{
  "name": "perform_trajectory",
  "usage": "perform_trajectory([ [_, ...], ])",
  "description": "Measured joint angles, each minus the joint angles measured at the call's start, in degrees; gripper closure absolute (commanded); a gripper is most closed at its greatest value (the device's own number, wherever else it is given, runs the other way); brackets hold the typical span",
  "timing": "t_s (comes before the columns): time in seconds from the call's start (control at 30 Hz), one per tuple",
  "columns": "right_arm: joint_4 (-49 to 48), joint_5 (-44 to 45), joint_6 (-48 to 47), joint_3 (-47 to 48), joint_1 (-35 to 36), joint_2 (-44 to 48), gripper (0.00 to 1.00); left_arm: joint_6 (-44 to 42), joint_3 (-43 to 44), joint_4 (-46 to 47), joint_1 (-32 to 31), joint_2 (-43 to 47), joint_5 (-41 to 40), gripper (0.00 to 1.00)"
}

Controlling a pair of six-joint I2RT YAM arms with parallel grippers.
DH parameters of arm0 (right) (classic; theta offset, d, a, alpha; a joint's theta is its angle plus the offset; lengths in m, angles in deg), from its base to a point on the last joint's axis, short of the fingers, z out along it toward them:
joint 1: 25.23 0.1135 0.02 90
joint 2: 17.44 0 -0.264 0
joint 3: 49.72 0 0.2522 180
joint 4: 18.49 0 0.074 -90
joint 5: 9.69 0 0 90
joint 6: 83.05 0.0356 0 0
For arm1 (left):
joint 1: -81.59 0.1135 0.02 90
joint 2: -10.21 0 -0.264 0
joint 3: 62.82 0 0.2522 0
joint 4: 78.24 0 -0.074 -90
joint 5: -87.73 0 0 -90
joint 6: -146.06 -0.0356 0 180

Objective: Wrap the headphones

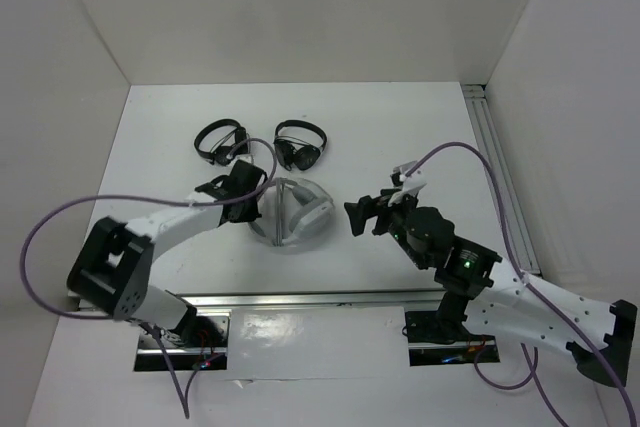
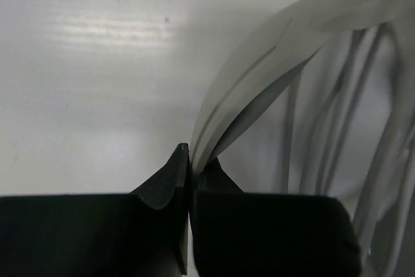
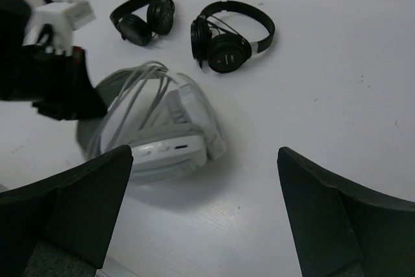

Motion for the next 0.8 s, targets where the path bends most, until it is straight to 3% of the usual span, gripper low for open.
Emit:
perform_trajectory([
  [0.07, -0.3, -1.2, -0.6, 0.1, 0.1, -1.9, 0.0, -0.2, 1.1, 5.3, 3.9, -10.5, 2.7, 1.0],
  [0.17, -0.5, -2.8, -1.2, 0.1, 0.1, -3.6, 0.0, -0.2, 5.2, 9.5, 6.6, -19.0, 6.6, 1.0],
  [0.33, -1.7, -4.5, -1.6, -0.2, 0.5, -3.8, 0.0, -0.3, 13.7, 14.0, 6.6, -25.5, 8.7, 1.0],
  [0.47, -2.4, -6.0, -1.9, -0.4, 0.9, -3.8, 0.0, -0.2, 14.6, 13.7, 5.9, -26.4, 8.7, 1.0],
  [0.77, -2.8, -8.5, -1.9, -0.4, 1.1, -0.6, 0.0, 0.0, 14.7, 8.5, 5.9, -26.4, 10.3, 0.72],
  [0.8, -2.8, -8.8, -1.7, -0.4, 1.1, -0.2, 0.0, -0.1, 14.7, 8.2, 5.9, -26.4, 10.6, 0.53],
])
